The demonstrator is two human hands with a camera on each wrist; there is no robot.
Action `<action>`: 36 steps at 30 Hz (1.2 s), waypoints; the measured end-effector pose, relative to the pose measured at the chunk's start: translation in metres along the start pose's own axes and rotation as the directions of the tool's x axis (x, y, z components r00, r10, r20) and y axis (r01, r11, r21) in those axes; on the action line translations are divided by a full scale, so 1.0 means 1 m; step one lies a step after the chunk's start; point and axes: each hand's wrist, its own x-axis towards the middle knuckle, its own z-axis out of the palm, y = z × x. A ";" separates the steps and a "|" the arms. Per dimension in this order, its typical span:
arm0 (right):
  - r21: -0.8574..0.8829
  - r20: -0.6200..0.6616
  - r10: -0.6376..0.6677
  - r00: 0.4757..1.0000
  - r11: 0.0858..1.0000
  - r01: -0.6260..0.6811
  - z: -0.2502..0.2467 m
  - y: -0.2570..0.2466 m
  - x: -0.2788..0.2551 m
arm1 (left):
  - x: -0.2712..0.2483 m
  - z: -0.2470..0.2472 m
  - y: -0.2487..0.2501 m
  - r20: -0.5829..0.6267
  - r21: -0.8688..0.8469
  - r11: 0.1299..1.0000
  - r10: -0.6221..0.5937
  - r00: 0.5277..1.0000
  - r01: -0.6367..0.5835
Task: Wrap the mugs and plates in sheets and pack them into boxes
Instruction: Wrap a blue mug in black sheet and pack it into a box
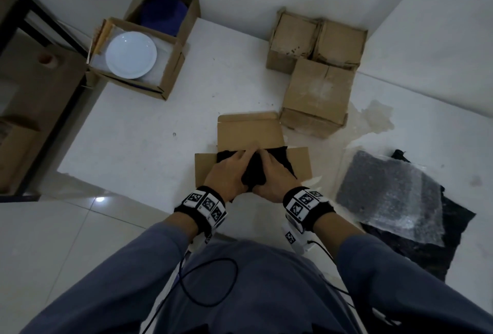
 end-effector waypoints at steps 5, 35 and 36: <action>-0.217 -0.054 0.023 0.998 0.976 -0.034 -0.014 -0.014 -0.008 | 0.002 0.003 0.003 0.067 -0.042 0.997 -0.066 0.996 0.069; 0.273 0.015 0.198 0.980 0.942 -0.195 -0.016 -0.003 -0.007 | -0.017 -0.022 0.017 0.122 -0.664 0.616 -0.471 0.873 0.425; 0.238 0.058 0.218 0.974 0.945 -0.225 -0.014 -0.004 -0.011 | -0.016 -0.021 0.017 0.238 -0.711 0.519 -0.458 0.856 0.475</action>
